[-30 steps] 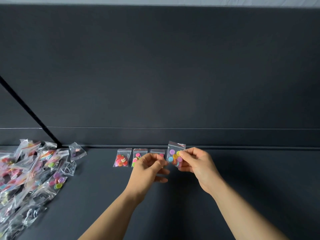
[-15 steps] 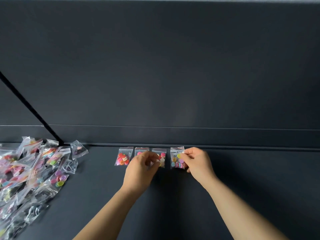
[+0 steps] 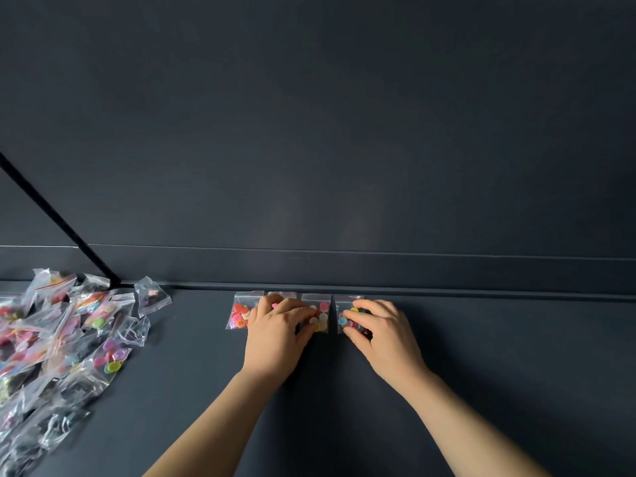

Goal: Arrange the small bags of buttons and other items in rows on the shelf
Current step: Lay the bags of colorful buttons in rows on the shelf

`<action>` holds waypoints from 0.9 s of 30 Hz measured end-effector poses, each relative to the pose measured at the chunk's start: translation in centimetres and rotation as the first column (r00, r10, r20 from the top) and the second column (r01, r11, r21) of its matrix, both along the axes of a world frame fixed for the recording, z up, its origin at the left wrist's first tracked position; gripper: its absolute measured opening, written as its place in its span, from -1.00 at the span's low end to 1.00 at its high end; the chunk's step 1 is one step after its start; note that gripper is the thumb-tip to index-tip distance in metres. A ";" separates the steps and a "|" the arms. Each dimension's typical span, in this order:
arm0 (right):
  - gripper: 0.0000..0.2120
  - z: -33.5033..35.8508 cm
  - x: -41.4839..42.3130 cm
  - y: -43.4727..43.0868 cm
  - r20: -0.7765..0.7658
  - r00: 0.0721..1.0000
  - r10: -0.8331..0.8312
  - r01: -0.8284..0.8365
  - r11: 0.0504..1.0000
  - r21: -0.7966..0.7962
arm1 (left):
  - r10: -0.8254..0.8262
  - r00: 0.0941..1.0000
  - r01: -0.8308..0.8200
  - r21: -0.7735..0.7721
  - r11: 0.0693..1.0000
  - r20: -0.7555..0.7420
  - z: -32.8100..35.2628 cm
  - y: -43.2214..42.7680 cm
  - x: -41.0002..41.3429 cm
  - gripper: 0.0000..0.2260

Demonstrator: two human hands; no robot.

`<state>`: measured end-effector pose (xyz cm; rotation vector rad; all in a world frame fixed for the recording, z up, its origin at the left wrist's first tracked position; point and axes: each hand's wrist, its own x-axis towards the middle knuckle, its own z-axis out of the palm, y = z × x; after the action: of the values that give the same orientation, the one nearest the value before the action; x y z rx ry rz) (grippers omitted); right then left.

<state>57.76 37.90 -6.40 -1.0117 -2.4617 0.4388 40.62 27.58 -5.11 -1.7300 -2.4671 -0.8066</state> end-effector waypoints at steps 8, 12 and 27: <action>-0.70 0.4 -0.4 -0.6 -0.030 0.999 -0.036 0.036 0.999 -0.003 | -0.011 0.998 0.012 -0.020 1.000 0.061 0.6 -0.5 0.2 -0.79; -0.74 2.0 -1.2 -1.5 -0.180 0.983 -0.027 0.019 0.999 -0.047 | 0.003 0.972 -0.016 0.052 0.999 0.233 2.2 -2.6 0.0 -0.82; -0.87 6.4 -18.2 -13.1 -0.464 0.835 -0.296 -0.213 0.603 -0.769 | 0.409 0.663 -0.642 0.196 0.741 0.627 5.6 -24.6 -14.4 -0.95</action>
<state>39.53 24.78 0.00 -1.0303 -1.6399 1.6868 26.22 2.98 0.51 -0.5845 -2.6083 -1.7451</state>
